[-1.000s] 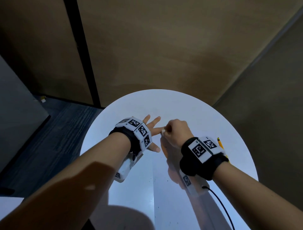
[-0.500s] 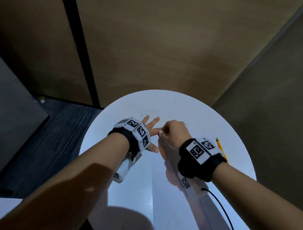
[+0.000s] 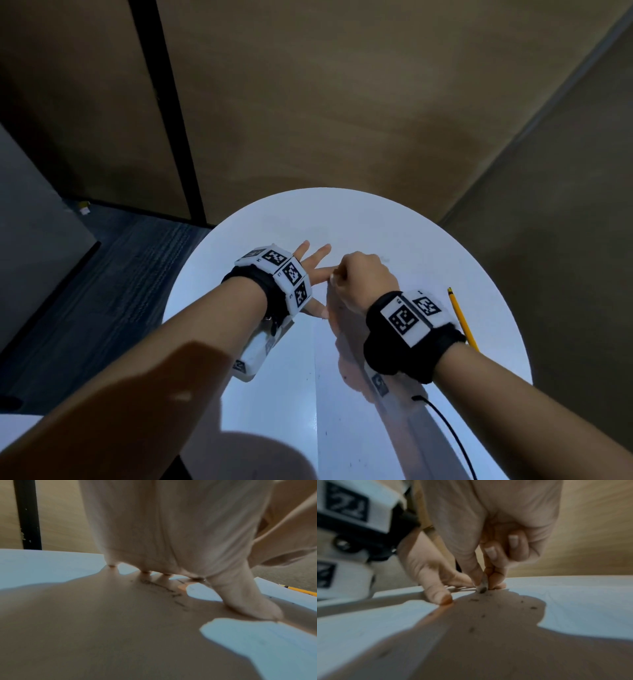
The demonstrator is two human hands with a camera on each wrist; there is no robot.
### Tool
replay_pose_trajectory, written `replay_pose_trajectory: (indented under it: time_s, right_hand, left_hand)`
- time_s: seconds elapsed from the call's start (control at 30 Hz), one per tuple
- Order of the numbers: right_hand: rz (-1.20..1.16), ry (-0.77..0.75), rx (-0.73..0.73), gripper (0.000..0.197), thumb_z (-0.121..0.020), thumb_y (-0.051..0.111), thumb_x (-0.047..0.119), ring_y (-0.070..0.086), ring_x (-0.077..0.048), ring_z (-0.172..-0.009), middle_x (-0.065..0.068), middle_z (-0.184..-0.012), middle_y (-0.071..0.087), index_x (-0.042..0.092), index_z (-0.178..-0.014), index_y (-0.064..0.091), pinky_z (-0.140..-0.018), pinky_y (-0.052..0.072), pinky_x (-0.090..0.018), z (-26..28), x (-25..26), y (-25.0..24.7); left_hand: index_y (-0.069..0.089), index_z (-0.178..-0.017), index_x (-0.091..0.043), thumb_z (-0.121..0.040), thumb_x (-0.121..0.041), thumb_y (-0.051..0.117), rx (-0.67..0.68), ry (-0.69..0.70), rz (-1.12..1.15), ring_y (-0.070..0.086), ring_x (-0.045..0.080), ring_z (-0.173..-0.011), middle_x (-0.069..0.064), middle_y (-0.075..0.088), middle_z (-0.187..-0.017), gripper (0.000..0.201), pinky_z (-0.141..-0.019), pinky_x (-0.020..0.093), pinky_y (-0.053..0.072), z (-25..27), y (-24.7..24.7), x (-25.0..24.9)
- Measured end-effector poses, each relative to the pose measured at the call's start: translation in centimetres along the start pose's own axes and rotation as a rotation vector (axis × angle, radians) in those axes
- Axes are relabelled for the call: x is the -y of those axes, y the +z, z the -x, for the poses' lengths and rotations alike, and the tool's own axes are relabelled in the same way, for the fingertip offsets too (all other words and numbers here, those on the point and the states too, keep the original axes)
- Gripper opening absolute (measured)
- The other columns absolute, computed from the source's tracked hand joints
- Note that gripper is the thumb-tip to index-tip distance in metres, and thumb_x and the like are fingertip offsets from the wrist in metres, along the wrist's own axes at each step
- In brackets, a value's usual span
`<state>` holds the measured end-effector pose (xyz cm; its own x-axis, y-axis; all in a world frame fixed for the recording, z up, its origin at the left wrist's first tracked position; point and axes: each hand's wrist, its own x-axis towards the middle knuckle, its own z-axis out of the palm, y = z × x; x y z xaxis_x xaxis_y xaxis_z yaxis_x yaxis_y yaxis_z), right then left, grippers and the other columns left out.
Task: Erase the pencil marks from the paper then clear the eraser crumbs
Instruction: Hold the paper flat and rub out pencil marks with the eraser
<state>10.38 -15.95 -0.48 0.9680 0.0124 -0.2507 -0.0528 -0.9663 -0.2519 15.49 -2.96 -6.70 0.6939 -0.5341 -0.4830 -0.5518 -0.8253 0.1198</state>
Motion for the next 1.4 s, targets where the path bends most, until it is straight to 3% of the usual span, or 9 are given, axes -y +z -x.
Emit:
replay_pose_trajectory:
  time_s: [0.13,0.27,0.33,0.43,0.63,0.8,1.0,1.1,1.4]
  right_hand:
    - [0.008,-0.046,0.032,0.022,-0.094,0.046,0.023,0.059,-0.027,-0.095,-0.008,-0.107,0.06,0.01,-0.105,0.059,-0.068,0.039,-0.028,0.3,0.4,0.3]
    - [0.008,-0.005,-0.01,0.023,-0.094,0.046,0.023,0.059,-0.028,-0.095,-0.009,-0.106,0.06,0.008,-0.104,0.059,-0.069,0.04,-0.029,-0.2,-0.1,-0.2]
    - [0.009,-0.031,0.013,0.021,-0.094,0.045,0.022,0.059,-0.028,-0.095,-0.008,-0.103,0.059,0.008,-0.103,0.058,-0.068,0.04,-0.028,0.0,0.1,0.3]
    - [-0.1,-0.069,0.106,0.014,-0.088,0.055,0.022,0.058,-0.025,-0.084,-0.007,-0.087,0.058,0.009,-0.086,0.059,-0.06,0.038,-0.026,-0.2,-0.2,0.2]
    - [-0.207,-0.009,-0.066,0.012,-0.087,0.061,0.025,0.061,-0.024,-0.092,-0.006,-0.097,0.066,0.014,-0.086,0.061,-0.077,0.049,-0.032,-0.9,-2.5,-1.6]
    - [-0.1,-0.075,0.009,0.018,-0.089,0.051,0.018,0.06,-0.027,-0.094,-0.01,-0.103,0.063,0.008,-0.099,0.062,-0.07,0.044,-0.029,-0.1,-0.3,0.7]
    - [-0.166,-0.019,-0.096,0.02,-0.093,0.051,0.024,0.059,-0.026,-0.097,-0.008,-0.104,0.063,0.009,-0.1,0.062,-0.074,0.046,-0.031,0.0,-0.8,0.5]
    - [-0.116,-0.056,-0.05,0.019,-0.093,0.051,0.024,0.059,-0.026,-0.095,-0.008,-0.105,0.062,0.009,-0.099,0.061,-0.072,0.044,-0.029,0.2,-0.2,0.9]
    - [-0.039,0.044,0.018,0.019,-0.086,0.059,0.024,0.062,-0.027,-0.088,-0.007,-0.098,0.063,0.01,-0.098,0.062,-0.067,0.044,-0.029,-0.9,-0.3,-0.3]
  left_hand:
    - [-0.007,-0.148,-0.043,-0.086,-0.062,0.05,0.001,-0.009,-0.03,-0.018,0.026,-0.144,-0.012,-0.027,-0.154,0.086,-0.107,0.067,0.005,0.2,0.1,-0.1]
    - [-0.008,-0.144,-0.052,-0.075,-0.076,0.048,-0.007,0.009,0.023,-0.019,0.025,-0.144,-0.015,-0.028,-0.153,0.091,-0.104,0.07,0.003,-0.1,0.1,0.3]
    - [-0.006,-0.146,-0.048,-0.082,-0.067,0.051,-0.003,-0.001,-0.018,-0.018,0.026,-0.144,-0.012,-0.027,-0.154,0.088,-0.105,0.069,0.006,-0.1,0.1,0.2]
    - [-0.004,-0.147,-0.048,-0.082,-0.065,0.053,-0.017,-0.008,-0.029,-0.017,0.029,-0.144,-0.01,-0.026,-0.155,0.087,-0.105,0.068,0.008,-0.3,0.3,-0.1]
    - [-0.035,-0.113,-0.07,-0.069,-0.085,0.043,0.014,-0.002,0.031,-0.022,0.027,-0.143,-0.015,-0.032,-0.151,0.09,-0.103,0.071,0.001,-0.4,0.1,0.4]
    - [-0.011,-0.141,-0.052,-0.075,-0.075,0.051,-0.024,-0.034,-0.097,-0.018,0.026,-0.144,-0.016,-0.031,-0.151,0.094,-0.103,0.07,0.01,-1.3,1.4,0.8]
    - [-0.012,-0.14,-0.056,-0.072,-0.082,0.044,-0.014,-0.002,-0.016,-0.019,0.025,-0.144,-0.016,-0.03,-0.152,0.092,-0.104,0.07,0.006,-0.9,0.9,0.7]
    - [-0.011,-0.141,-0.052,-0.079,-0.071,0.05,-0.026,-0.019,-0.071,-0.017,0.024,-0.145,-0.016,-0.03,-0.152,0.089,-0.104,0.07,0.009,-0.9,1.2,0.7]
    - [-0.013,-0.142,-0.053,-0.073,-0.08,0.045,0.005,-0.017,0.017,-0.02,0.025,-0.144,-0.014,-0.029,-0.152,0.094,-0.105,0.069,0.002,-0.2,0.4,0.2]
